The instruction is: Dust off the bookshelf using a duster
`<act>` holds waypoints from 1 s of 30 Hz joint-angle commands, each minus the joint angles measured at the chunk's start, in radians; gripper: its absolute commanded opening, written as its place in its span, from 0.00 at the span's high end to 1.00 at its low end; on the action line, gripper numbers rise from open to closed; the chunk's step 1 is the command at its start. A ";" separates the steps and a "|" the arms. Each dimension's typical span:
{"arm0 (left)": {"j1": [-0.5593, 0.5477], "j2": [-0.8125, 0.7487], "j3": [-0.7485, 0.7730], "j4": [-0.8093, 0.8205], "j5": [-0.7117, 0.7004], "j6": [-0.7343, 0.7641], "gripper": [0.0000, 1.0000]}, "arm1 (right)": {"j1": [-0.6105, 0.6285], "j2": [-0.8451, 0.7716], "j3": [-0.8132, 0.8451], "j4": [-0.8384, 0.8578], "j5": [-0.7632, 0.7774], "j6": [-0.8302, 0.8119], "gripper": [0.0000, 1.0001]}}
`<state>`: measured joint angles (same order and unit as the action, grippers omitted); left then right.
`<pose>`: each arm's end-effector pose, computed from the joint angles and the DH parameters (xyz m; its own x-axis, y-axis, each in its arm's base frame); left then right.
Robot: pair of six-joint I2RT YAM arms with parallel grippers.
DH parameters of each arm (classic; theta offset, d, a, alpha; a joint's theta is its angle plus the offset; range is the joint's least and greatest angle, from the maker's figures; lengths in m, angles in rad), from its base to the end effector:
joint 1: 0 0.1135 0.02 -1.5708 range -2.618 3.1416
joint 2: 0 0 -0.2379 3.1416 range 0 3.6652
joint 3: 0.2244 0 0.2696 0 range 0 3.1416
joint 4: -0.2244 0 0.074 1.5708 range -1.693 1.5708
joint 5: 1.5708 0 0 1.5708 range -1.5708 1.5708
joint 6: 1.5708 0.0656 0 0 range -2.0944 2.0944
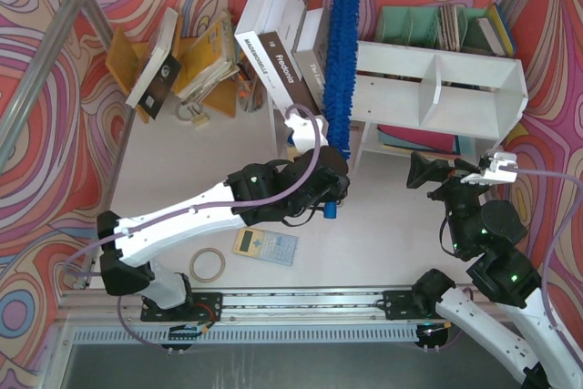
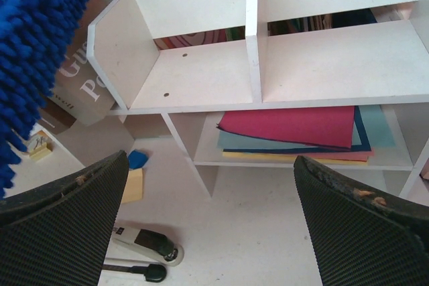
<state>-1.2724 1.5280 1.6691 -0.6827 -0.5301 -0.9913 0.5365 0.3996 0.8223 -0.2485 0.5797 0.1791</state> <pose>0.1415 -0.3473 0.3802 -0.6664 -0.2889 -0.6873 0.2550 0.7779 -0.5743 0.1412 0.0421 0.3909 0.1530 0.2644 -0.9522 0.0090 0.9631 0.2689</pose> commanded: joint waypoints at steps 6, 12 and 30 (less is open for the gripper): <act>0.023 0.045 -0.002 0.028 0.051 0.012 1.00 | 0.001 0.003 0.001 0.038 0.028 -0.021 0.01; 0.029 -0.005 0.020 0.007 -0.010 0.054 1.00 | 0.000 0.008 0.001 0.038 0.025 -0.021 0.01; 0.062 -0.030 -0.102 0.093 0.059 0.023 1.00 | 0.000 0.007 -0.002 0.039 0.028 -0.018 0.01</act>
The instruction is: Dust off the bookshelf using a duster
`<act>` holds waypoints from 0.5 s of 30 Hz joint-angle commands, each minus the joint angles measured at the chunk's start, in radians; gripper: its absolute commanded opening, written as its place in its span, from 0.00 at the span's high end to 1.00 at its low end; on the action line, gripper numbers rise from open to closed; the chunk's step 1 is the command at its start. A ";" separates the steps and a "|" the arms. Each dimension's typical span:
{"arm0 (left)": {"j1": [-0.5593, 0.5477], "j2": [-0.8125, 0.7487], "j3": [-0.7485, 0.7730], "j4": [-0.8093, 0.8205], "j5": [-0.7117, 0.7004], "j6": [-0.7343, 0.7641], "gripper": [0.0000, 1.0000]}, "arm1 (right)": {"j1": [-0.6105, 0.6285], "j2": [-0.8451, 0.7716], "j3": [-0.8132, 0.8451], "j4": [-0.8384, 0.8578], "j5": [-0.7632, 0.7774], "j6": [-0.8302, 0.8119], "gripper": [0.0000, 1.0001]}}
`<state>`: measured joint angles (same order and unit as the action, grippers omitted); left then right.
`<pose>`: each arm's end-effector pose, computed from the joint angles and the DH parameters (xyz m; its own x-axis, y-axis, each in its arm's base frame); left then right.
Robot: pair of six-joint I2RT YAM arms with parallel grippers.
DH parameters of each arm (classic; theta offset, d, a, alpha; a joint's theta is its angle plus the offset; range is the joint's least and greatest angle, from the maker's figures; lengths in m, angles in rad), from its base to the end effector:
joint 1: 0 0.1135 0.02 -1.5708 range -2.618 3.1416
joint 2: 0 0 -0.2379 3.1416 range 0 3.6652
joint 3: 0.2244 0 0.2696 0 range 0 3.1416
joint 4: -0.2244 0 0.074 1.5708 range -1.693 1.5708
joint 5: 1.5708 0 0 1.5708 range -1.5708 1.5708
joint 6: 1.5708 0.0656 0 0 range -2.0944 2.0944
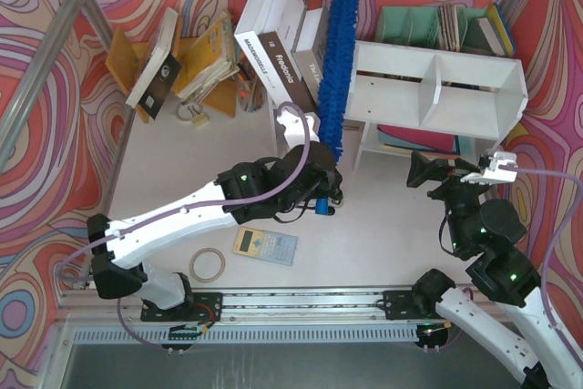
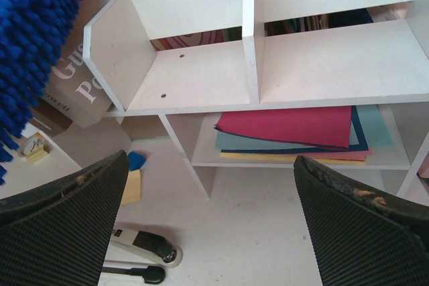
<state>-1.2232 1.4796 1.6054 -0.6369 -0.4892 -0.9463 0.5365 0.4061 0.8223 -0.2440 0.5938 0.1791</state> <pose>0.1539 -0.3342 0.3784 -0.6574 -0.2877 -0.6964 0.2685 0.7742 -0.5732 0.1426 0.0421 0.3906 0.1539 0.2633 -0.9524 0.0231 0.9626 0.2699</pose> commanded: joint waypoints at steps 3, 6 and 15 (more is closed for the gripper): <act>0.013 0.051 -0.032 0.062 0.063 -0.025 1.00 | 0.001 0.001 -0.001 0.034 0.014 -0.018 0.01; 0.015 0.083 -0.003 0.058 0.090 -0.018 1.00 | 0.000 0.000 -0.001 0.034 0.014 -0.017 0.01; 0.017 0.047 0.041 0.042 0.046 0.029 1.00 | 0.000 -0.001 -0.002 0.032 0.010 -0.013 0.01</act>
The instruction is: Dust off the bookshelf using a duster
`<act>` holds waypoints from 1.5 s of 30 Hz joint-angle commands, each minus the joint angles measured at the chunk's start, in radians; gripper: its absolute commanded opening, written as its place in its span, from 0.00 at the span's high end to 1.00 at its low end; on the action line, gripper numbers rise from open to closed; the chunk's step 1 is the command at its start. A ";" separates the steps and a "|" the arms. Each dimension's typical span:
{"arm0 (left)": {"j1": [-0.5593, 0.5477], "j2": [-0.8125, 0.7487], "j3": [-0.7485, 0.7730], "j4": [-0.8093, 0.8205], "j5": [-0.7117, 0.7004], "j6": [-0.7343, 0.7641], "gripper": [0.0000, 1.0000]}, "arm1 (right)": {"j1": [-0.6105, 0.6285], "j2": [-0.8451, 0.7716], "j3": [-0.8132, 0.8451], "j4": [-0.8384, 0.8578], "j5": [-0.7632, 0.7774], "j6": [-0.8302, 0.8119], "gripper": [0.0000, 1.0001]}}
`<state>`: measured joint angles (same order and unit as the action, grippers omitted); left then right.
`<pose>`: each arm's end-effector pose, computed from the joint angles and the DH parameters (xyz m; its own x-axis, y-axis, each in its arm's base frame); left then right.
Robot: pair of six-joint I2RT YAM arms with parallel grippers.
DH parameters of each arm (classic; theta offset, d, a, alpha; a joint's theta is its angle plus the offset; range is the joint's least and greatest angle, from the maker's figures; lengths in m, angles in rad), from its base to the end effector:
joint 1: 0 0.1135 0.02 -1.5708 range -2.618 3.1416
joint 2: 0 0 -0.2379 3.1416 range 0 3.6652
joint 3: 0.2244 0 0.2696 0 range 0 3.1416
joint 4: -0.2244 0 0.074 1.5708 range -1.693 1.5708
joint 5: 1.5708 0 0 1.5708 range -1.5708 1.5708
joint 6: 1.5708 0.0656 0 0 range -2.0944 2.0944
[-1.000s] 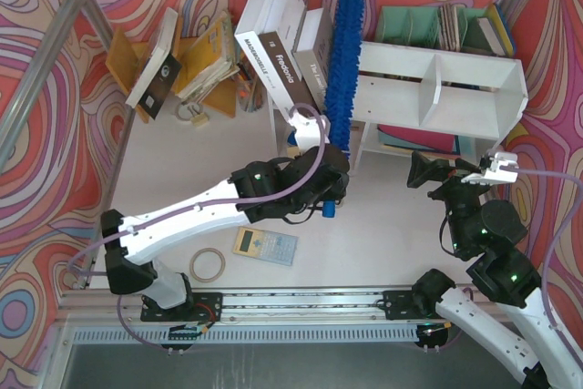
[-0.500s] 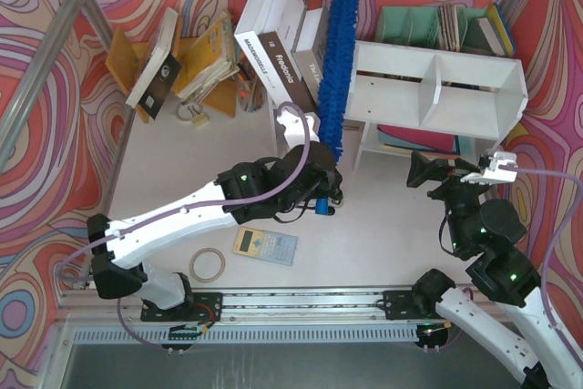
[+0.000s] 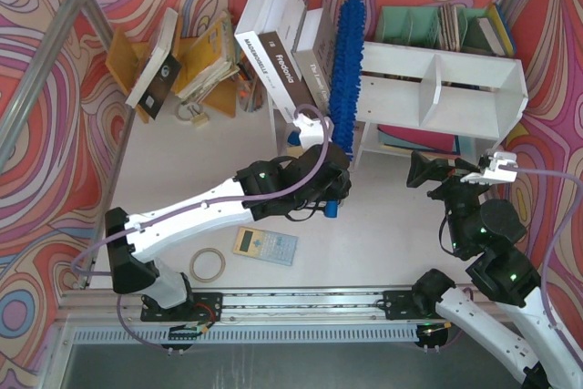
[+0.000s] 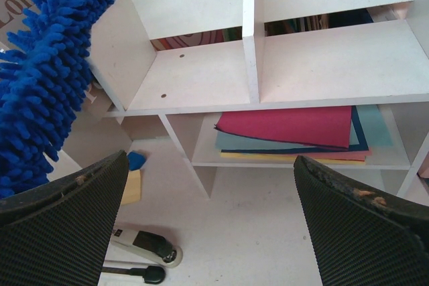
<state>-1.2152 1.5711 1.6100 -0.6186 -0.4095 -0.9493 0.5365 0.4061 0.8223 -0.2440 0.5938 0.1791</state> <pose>0.1612 -0.3590 0.3481 -0.7159 -0.2145 -0.6644 0.2781 0.7852 -0.5532 0.1426 0.0421 0.3906 0.1539 0.2633 -0.9524 0.0231 0.9626 0.2699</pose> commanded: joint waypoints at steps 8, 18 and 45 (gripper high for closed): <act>0.009 -0.041 0.041 0.032 -0.010 0.034 1.00 | 0.000 -0.003 -0.001 0.031 0.012 -0.012 0.01; 0.008 0.032 0.088 0.034 0.075 0.044 1.00 | 0.001 -0.006 -0.003 0.030 0.010 -0.010 0.01; 0.029 -0.238 0.032 0.024 -0.171 0.182 1.00 | 0.000 -0.003 -0.004 0.029 0.013 -0.007 0.01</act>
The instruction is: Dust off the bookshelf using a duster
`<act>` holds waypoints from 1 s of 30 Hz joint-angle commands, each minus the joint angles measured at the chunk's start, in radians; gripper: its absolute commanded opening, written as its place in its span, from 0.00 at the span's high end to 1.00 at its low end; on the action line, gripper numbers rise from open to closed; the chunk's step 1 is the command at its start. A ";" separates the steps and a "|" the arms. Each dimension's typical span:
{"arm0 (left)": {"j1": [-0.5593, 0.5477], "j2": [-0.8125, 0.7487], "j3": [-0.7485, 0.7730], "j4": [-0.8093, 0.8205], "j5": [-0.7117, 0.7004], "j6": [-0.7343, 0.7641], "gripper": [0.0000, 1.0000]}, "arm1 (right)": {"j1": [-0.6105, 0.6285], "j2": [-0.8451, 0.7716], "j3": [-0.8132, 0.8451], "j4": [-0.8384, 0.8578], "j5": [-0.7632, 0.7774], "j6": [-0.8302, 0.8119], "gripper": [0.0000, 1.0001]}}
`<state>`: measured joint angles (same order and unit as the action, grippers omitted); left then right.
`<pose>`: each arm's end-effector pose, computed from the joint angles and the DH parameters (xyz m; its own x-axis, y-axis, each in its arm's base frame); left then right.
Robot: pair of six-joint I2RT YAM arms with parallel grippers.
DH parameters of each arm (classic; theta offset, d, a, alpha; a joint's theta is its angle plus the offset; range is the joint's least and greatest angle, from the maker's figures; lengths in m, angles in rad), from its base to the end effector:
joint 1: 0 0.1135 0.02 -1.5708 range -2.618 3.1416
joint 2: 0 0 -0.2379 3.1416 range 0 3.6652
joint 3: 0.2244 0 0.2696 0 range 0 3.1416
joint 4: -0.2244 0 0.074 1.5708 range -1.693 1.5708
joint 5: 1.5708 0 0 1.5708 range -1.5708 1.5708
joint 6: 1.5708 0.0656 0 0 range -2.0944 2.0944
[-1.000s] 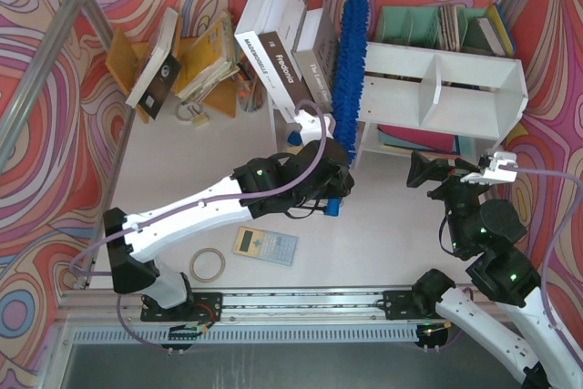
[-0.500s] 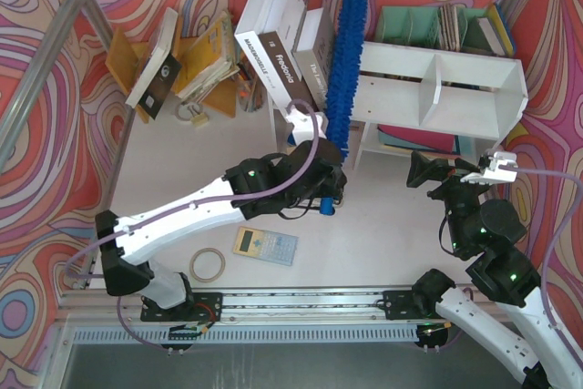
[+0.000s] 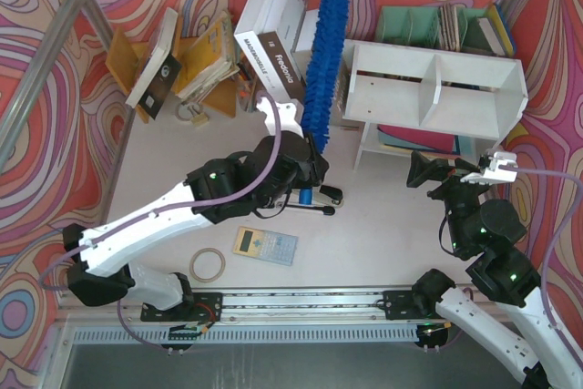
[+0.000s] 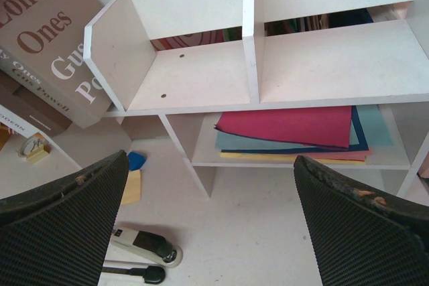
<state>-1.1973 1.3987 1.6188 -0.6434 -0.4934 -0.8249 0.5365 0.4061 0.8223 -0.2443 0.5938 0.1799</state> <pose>0.1540 -0.3078 0.4097 -0.5883 -0.2718 -0.7616 0.3395 0.7718 -0.5376 0.1426 0.0421 0.3906 0.1536 0.2639 -0.9522 0.0231 0.9625 0.2705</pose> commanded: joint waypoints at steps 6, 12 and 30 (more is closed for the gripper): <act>0.013 -0.149 0.006 0.051 -0.129 0.092 1.00 | 0.000 -0.001 -0.005 0.031 0.014 -0.005 0.01; 0.013 -0.248 -0.089 0.166 -0.102 0.208 1.00 | 0.001 0.005 -0.005 0.035 0.010 -0.007 0.01; 0.018 -0.476 -0.343 0.186 -0.313 0.222 1.00 | 0.001 0.021 -0.004 0.037 0.011 -0.007 0.01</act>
<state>-1.1843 0.9417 1.2930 -0.4286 -0.7353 -0.5774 0.5365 0.4175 0.8223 -0.2436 0.5938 0.1799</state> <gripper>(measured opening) 0.346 0.987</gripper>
